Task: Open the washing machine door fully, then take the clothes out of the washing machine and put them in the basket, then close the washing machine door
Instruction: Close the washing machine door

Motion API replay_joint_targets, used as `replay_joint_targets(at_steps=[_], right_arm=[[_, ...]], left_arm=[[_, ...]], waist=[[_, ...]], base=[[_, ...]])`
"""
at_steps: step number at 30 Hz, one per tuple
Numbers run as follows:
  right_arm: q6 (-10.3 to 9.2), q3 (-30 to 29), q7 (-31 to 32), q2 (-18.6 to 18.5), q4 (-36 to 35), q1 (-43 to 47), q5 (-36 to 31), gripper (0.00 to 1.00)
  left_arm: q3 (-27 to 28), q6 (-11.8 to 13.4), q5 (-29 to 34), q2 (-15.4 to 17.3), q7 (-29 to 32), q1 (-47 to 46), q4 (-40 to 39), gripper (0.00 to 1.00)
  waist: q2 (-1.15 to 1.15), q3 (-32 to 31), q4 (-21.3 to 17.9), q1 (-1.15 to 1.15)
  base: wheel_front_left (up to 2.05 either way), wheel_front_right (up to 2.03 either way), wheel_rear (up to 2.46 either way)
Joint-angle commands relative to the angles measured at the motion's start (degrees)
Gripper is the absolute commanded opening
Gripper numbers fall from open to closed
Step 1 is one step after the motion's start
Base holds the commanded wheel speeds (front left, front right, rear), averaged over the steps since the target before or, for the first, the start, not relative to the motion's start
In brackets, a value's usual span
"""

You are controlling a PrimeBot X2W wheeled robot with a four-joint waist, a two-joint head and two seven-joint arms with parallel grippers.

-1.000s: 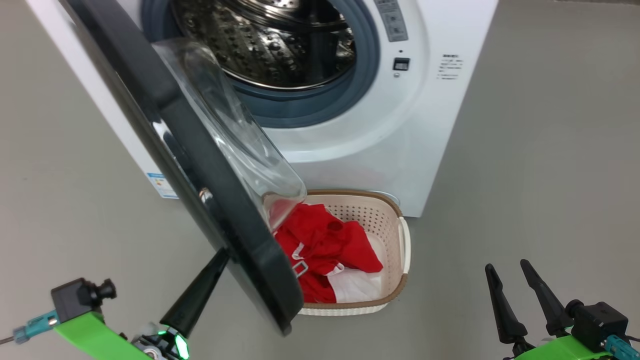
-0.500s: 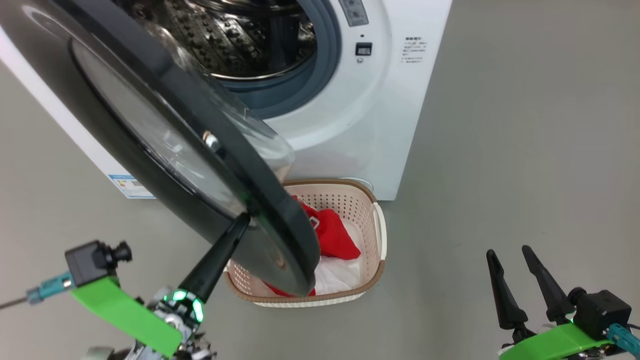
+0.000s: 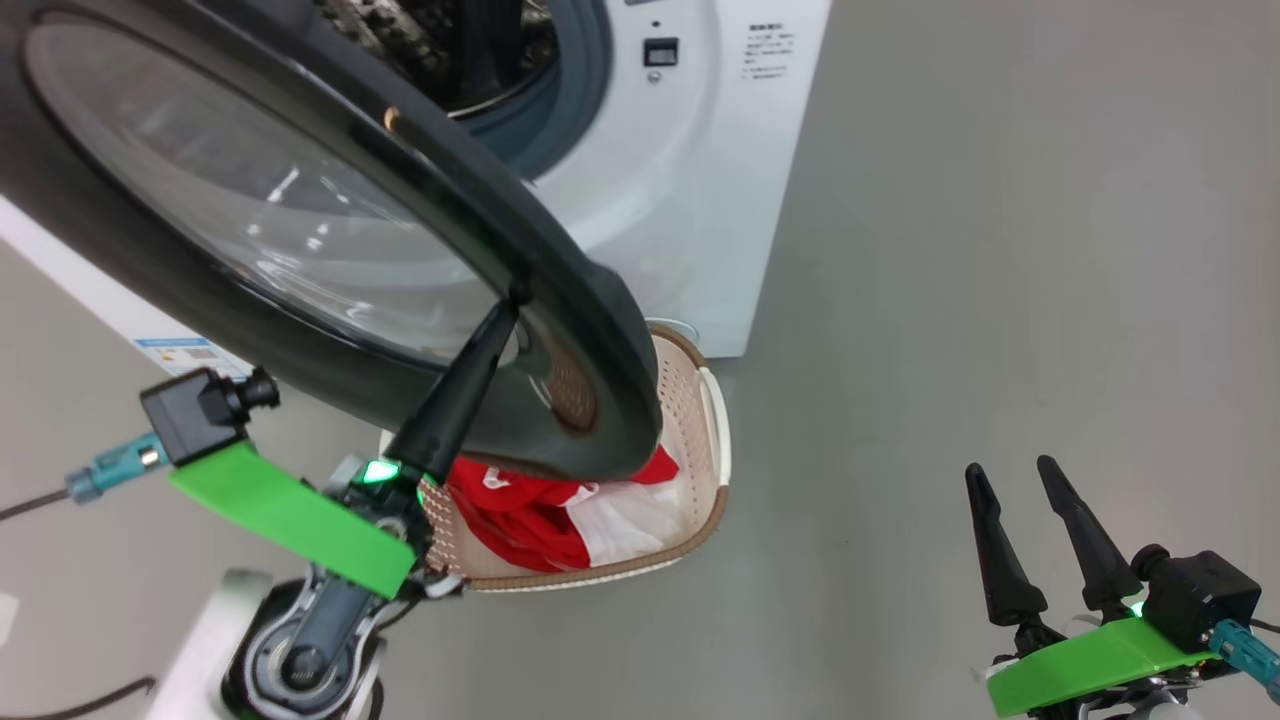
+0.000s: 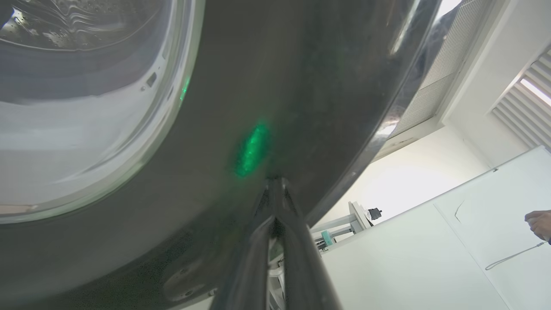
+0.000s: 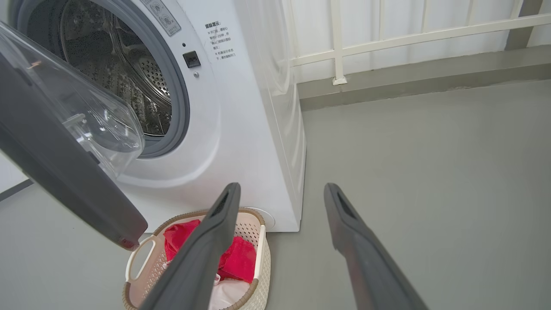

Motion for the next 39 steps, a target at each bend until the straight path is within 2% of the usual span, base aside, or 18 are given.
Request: replay_joint_targets(at_steps=[1,11,23,31,39], right_arm=[[0.36,1.0,-0.4,-0.4,-1.6,-1.7,0.3,1.0],[0.36,0.6,-0.4,0.4,-1.8,-3.6,0.5,1.0],[0.36,0.3,-0.4,0.8,-1.8,-4.6,0.6,1.0],[0.36,0.1,-0.4,0.8,-1.8,-4.4,0.6,1.0],[0.36,0.1,-0.4,0.8,-1.3,-2.9,0.2,1.0]], left_arm=[[0.9,-0.1,1.3,1.4,-1.4,-3.4,-0.6,0.0],[-6.0,-0.1,3.5,5.2,-9.9,-14.3,6.9,0.0],[-10.6,-0.1,1.9,8.3,-16.9,-23.7,13.8,0.0],[-12.7,-0.1,0.3,9.4,-19.1,-24.4,15.2,0.0],[-13.9,-0.1,-0.8,9.8,-20.7,-20.5,15.7,0.0]], waist=[[0.0,1.4,-1.5,0.0],[0.0,4.5,-5.0,0.0],[0.0,6.1,-6.8,0.0],[0.0,5.5,-6.9,0.0],[0.0,2.8,-5.5,0.0]], base=[[0.0,0.0,0.0],[0.0,0.0,0.0],[0.0,0.0,0.0],[0.0,0.0,0.0],[0.0,0.0,0.0]])
